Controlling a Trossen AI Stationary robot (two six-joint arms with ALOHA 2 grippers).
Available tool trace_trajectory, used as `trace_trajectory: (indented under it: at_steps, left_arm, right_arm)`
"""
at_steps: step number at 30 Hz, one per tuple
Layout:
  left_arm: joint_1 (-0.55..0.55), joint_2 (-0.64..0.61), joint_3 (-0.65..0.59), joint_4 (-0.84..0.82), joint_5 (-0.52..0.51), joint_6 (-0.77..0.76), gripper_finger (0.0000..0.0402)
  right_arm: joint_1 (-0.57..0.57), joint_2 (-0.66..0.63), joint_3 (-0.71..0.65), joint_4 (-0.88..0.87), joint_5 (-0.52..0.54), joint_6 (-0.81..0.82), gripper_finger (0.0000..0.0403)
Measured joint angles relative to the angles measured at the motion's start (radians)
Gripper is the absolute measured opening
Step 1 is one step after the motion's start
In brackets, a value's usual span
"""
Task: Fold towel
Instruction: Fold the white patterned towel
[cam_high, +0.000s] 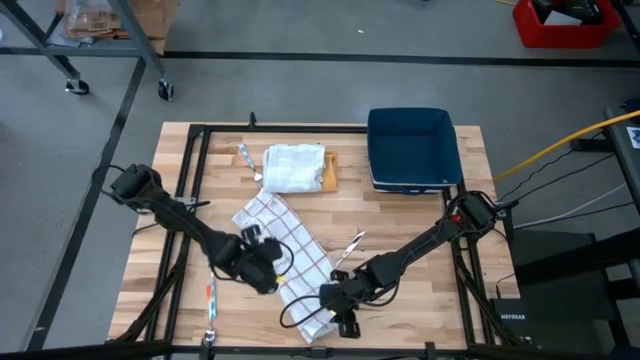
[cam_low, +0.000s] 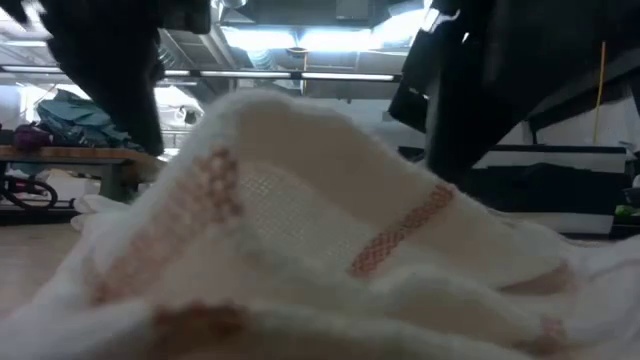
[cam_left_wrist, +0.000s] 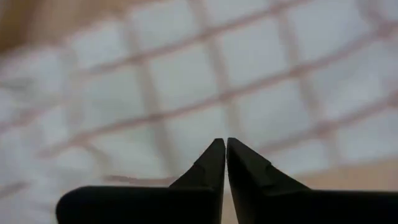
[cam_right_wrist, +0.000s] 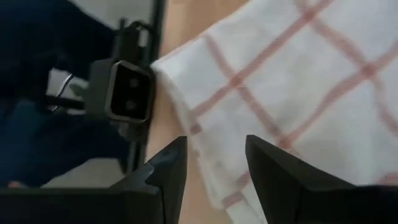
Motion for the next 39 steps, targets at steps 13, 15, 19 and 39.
trace_trajectory:
  at_steps: [13,15,19,39]
  left_arm:
    - [-0.104,0.080,0.001,0.440,0.153,0.233,0.0115]
    - [-0.111,0.096,0.001,0.502,0.152,0.290,0.0131]
    - [-0.126,0.143,0.002,0.601,0.150,0.393,0.0152]
    - [-0.158,0.289,0.001,0.749,0.149,0.536,0.0159]
  right_arm:
    - [0.000,0.005,0.001,-0.142,-0.099,-0.019,0.0167]
    - [0.000,0.005,0.001,-0.152,-0.106,-0.052,0.0167]
    - [0.008,0.005,0.001,-0.170,-0.112,-0.114,0.0167]
    - [0.079,0.012,0.001,-0.177,0.115,-0.318,0.0167]
